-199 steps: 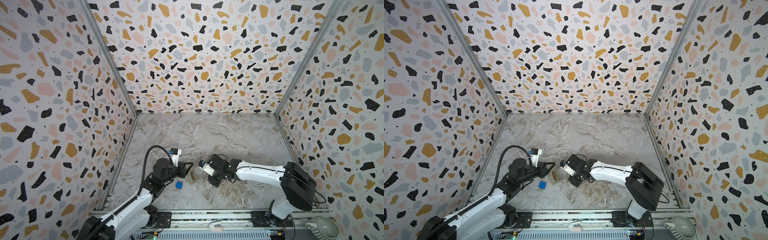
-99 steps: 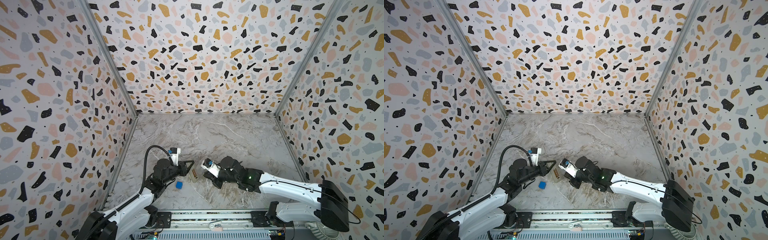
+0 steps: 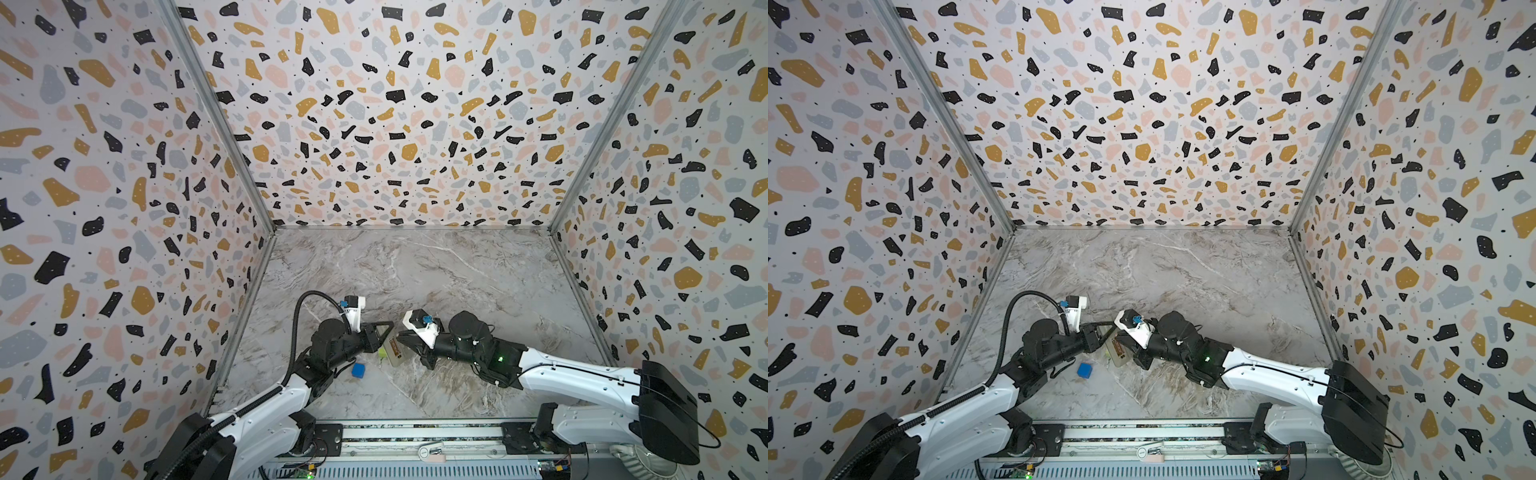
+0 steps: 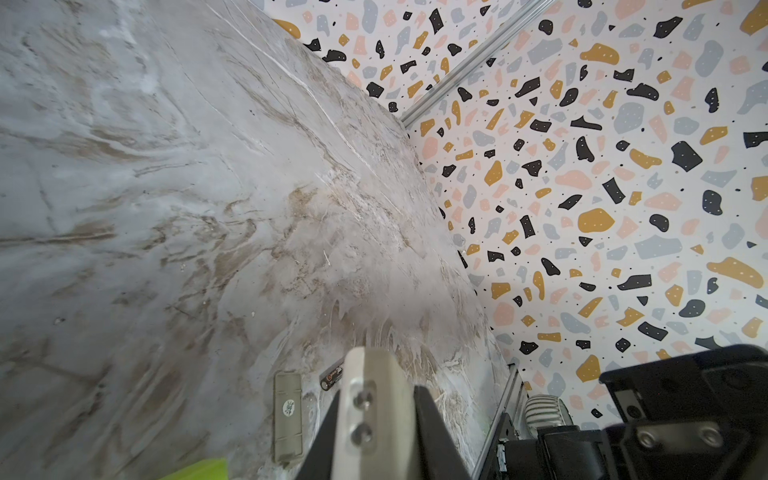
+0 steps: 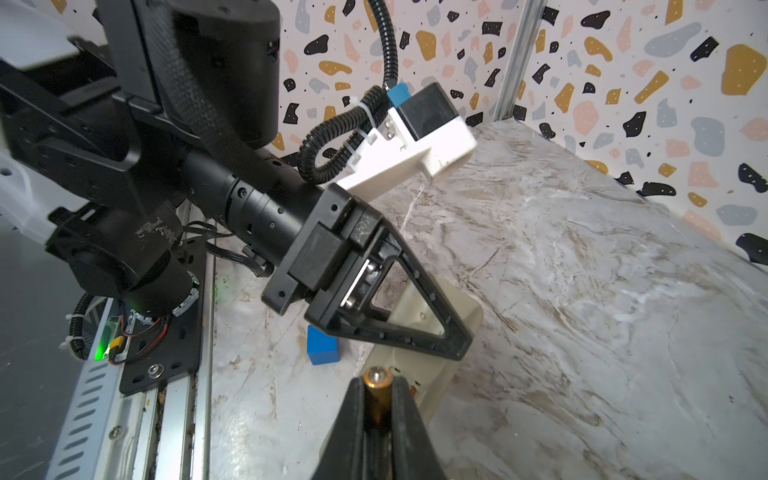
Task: Load the batteries into the remote control
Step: 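Lift the battery with the right gripper to the remote held by the left, then press the battery down into the remote's compartment with the right gripper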
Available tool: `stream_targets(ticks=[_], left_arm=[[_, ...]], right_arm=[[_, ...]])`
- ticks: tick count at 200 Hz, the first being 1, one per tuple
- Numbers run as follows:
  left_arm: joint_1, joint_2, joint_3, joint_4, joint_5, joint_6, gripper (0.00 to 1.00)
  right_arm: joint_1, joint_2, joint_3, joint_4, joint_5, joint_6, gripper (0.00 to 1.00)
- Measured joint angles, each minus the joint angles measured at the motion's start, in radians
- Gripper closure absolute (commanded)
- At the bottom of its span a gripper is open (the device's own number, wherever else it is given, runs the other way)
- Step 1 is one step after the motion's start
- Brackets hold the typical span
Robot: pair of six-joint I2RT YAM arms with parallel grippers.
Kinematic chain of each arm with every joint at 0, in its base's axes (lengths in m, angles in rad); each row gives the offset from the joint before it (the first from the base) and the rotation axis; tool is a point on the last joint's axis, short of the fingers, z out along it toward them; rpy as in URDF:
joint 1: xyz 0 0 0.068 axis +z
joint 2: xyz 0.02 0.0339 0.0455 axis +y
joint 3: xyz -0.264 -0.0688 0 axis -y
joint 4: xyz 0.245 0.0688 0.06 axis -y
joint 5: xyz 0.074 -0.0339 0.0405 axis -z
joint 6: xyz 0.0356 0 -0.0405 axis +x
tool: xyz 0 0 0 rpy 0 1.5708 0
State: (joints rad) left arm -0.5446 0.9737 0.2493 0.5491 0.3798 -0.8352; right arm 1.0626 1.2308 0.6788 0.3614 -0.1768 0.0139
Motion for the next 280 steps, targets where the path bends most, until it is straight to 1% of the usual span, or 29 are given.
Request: stream_targets(ticks=[43, 143, 280], left_arm=[[-0.022, 0.014, 0.000, 0.014, -0.004, -0.015, 1.00], [-0.036, 0.014, 0.000, 0.065, -0.005, -0.051, 1.00], [-0.041, 0.014, 0.000, 0.089, -0.008, -0.090, 1.00]], right_arm=[[-0.003, 0.046, -0.021, 0.076, -0.007, 0.013, 1.00], [-0.035, 0.067, -0.095, 0.212, -0.015, 0.068, 1.00], [-0.051, 0.107, -0.129, 0.303, -0.023, 0.105, 1.00]])
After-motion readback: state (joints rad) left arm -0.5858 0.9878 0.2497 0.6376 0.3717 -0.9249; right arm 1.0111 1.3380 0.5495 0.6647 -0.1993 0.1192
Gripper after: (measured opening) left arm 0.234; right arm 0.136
